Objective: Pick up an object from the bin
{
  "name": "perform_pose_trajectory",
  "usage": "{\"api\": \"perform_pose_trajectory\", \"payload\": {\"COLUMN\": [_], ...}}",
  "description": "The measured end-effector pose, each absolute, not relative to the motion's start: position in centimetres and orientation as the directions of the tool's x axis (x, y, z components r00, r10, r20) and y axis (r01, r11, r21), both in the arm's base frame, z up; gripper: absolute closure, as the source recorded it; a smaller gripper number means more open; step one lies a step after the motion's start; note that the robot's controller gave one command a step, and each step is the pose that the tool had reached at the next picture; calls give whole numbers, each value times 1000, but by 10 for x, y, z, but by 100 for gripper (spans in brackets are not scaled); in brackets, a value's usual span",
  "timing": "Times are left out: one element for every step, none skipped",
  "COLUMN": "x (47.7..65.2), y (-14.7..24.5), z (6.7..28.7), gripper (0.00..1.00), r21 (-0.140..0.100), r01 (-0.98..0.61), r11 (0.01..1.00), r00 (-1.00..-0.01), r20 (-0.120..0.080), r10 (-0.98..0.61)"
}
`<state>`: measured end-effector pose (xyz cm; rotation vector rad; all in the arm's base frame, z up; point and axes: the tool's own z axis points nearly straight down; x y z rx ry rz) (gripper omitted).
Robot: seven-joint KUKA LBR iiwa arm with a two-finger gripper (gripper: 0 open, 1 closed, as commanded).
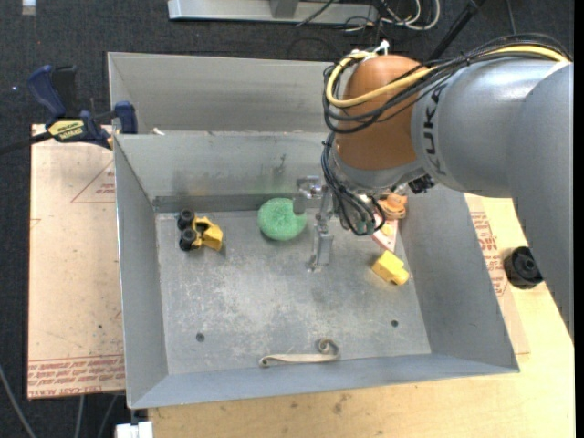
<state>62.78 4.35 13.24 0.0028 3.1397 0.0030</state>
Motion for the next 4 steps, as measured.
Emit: {"api": "perform_pose_trajectory", "payload": {"x": [628,641,652,652], "y": [44,59,73,73], "z": [132,102,78,78], "gripper": [0,0,100,100], "r21": [2,2,4,4], "r01": [2,47,124,124], "r11": [1000,999,992,992], "r00": [-1000,-999,-992,-992], "r20": [-2,-7,-13,-13], "r10": [2,47,124,124]}}
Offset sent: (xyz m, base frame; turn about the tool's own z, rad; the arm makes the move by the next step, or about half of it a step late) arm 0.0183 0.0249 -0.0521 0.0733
